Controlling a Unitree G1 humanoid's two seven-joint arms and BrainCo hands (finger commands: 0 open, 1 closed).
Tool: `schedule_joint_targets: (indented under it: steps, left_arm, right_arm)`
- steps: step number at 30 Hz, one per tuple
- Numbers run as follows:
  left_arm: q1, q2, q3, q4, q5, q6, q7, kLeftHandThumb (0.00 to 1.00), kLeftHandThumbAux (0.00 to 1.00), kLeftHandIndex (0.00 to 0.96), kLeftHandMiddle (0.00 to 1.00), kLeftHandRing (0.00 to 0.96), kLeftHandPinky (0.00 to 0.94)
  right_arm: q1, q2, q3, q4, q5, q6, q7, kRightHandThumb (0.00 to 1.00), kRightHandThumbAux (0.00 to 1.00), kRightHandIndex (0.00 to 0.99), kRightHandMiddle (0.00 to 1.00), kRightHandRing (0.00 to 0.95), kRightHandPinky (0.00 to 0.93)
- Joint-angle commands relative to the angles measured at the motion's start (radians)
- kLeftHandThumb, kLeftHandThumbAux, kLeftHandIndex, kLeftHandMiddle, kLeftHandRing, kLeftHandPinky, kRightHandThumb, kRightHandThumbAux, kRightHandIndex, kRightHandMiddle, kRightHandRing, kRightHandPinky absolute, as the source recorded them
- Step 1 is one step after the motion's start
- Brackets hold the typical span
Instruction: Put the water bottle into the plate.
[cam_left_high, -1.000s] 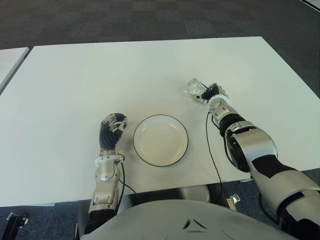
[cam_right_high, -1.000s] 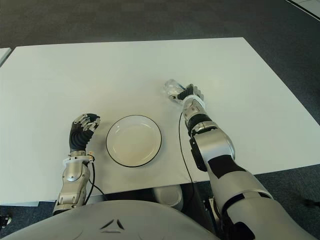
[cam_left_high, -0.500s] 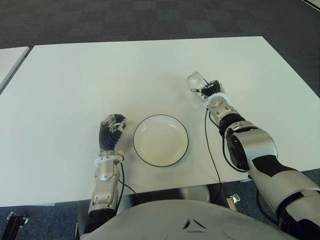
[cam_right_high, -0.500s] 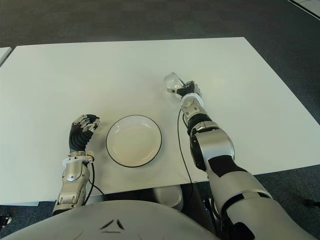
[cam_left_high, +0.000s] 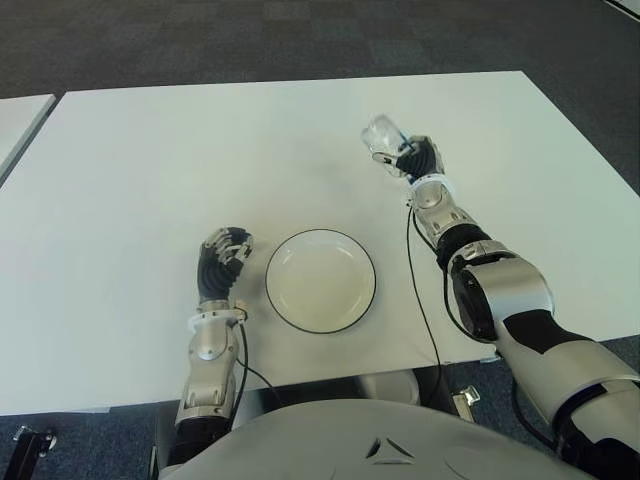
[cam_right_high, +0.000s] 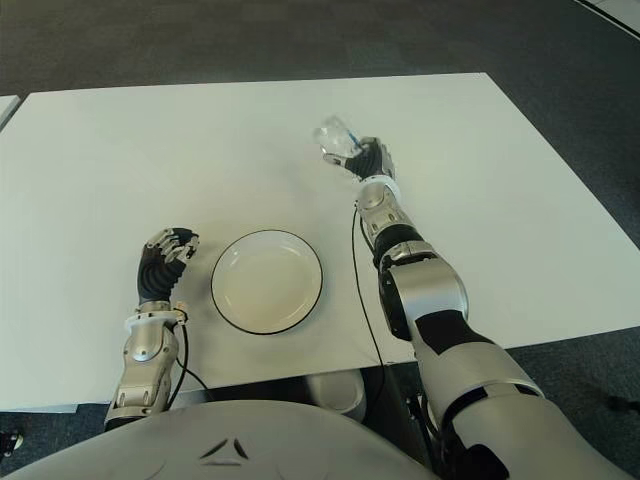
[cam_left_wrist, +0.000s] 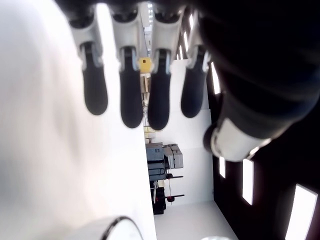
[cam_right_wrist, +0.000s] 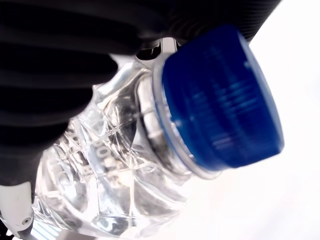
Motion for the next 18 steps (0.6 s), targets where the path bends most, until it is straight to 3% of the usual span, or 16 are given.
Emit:
schedule_joint_targets:
  steps: [1, 5, 11, 18]
  left_arm:
    - [-0.003, 0.008, 0.001, 0.009, -0.014, 0.006, -0.015, 0.697, 0.721, 0.422, 0.435, 0.434, 0.431]
    - [-0.01, 0.012, 0.003, 0.03, -0.027, -0.009, -0.02, 0.697, 0.721, 0.421, 0.432, 0.434, 0.436]
    - [-0.017, 0.015, 0.003, 0.048, -0.033, -0.033, -0.018, 0.697, 0.722, 0.42, 0.428, 0.43, 0.431]
    - [-0.019, 0.017, -0.001, 0.052, -0.04, -0.041, -0.022, 0.698, 0.722, 0.42, 0.423, 0.423, 0.42]
  right_arm:
    - [-0.019, 0.001, 0.038, -0.064, -0.025, -0.136, -0.018, 0.698, 0.732, 0.437, 0.81, 0.82, 0.828]
    - [0.029, 0.003, 0.071, -0.146, -0.043, -0.216, -0.009, 0.698, 0.732, 0.437, 0.817, 0.825, 0.833]
    - [0.106, -0.008, 0.106, -0.299, -0.05, -0.271, 0.048, 0.699, 0.73, 0.437, 0.841, 0.839, 0.841]
    - [0.141, -0.032, 0.152, -0.327, -0.082, -0.354, 0.115, 0.699, 0.729, 0.437, 0.867, 0.858, 0.846]
